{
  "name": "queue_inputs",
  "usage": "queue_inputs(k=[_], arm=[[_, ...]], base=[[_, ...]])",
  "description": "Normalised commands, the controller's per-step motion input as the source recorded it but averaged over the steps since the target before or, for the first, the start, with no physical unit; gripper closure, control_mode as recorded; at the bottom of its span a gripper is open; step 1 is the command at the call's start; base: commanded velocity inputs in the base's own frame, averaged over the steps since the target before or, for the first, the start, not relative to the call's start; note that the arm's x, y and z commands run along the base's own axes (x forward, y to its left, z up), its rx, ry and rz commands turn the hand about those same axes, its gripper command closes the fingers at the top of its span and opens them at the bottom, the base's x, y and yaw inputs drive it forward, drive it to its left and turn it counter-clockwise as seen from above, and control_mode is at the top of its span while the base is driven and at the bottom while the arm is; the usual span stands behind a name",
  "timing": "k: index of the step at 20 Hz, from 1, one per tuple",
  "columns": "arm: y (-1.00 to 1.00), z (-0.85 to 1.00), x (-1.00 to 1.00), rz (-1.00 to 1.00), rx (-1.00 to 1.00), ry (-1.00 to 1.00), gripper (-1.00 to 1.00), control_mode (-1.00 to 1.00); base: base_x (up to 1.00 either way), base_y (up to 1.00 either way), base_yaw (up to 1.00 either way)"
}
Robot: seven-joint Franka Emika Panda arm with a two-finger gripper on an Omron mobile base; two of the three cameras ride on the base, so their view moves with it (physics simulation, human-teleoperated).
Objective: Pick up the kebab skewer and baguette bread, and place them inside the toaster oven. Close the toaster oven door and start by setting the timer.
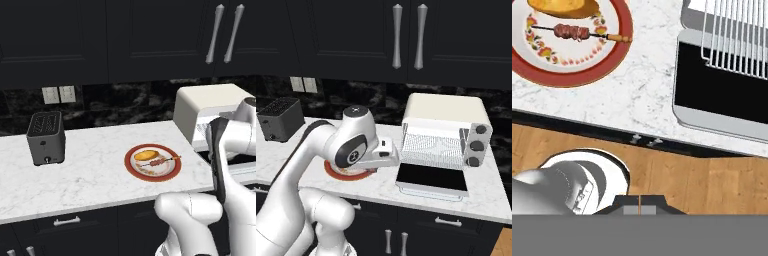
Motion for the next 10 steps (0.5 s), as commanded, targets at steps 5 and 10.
queue_inputs(k=[5,10], arm=[[1.00,-0.03,0.11,-0.16,0.00,-0.05,-1.00,-1.00],[0.88,0.00,0.28,0.09,-0.01,0.00,-1.00,-1.00]], base=[[0.00,0.00,0.00],[0.00,0.00,0.00]])
